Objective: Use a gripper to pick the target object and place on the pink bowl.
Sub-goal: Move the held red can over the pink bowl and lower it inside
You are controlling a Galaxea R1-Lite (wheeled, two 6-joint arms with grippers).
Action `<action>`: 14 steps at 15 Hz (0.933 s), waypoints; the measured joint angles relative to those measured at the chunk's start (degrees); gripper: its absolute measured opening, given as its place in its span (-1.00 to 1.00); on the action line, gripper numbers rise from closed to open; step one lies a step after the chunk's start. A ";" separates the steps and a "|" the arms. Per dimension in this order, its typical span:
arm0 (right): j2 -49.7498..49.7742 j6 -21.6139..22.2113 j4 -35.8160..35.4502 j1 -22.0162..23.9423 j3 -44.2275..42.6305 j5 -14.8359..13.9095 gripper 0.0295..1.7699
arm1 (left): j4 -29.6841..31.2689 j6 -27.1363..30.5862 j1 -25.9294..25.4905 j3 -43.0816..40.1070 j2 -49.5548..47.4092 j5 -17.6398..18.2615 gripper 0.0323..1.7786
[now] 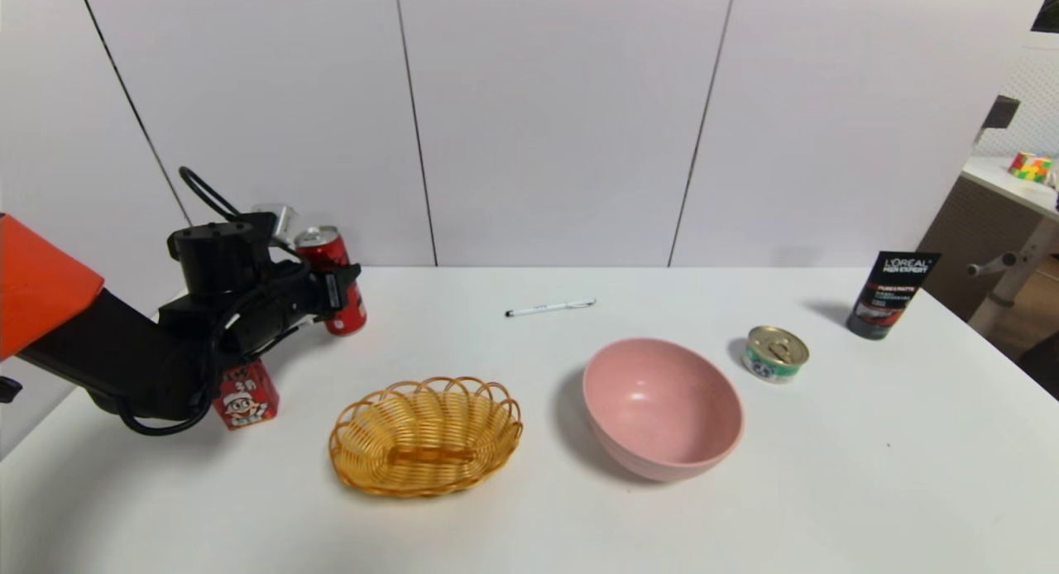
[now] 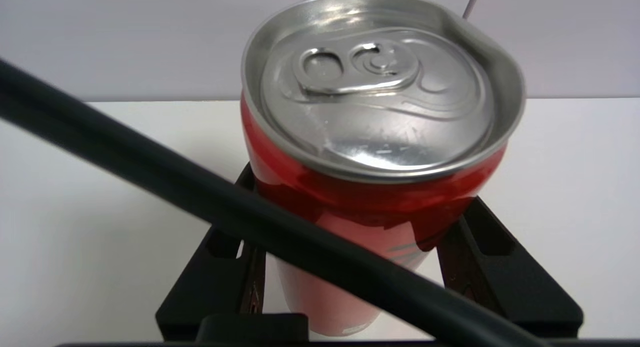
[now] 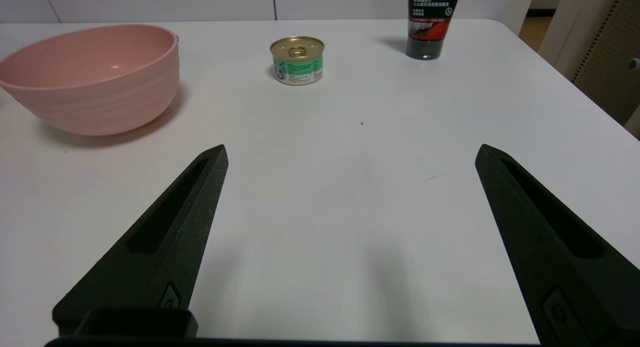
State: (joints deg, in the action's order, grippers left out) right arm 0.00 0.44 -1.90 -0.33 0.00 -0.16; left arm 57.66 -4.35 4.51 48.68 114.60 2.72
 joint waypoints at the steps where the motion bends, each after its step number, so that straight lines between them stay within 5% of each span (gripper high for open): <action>1: 0.00 -0.02 0.00 0.00 0.00 -0.02 0.93 | 0.20 0.02 -0.13 0.11 -0.05 0.00 0.06; 8: 0.00 0.00 0.00 0.00 0.00 0.00 0.93 | -4.78 0.72 0.85 2.04 -5.07 0.39 0.06; 14: 0.00 0.00 0.00 0.02 0.00 0.00 0.93 | -17.20 0.39 10.90 9.20 -10.42 2.46 0.06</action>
State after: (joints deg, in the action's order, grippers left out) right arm 0.00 0.44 -1.90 -0.30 0.00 -0.16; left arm 40.46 -3.96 15.41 57.88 104.18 5.18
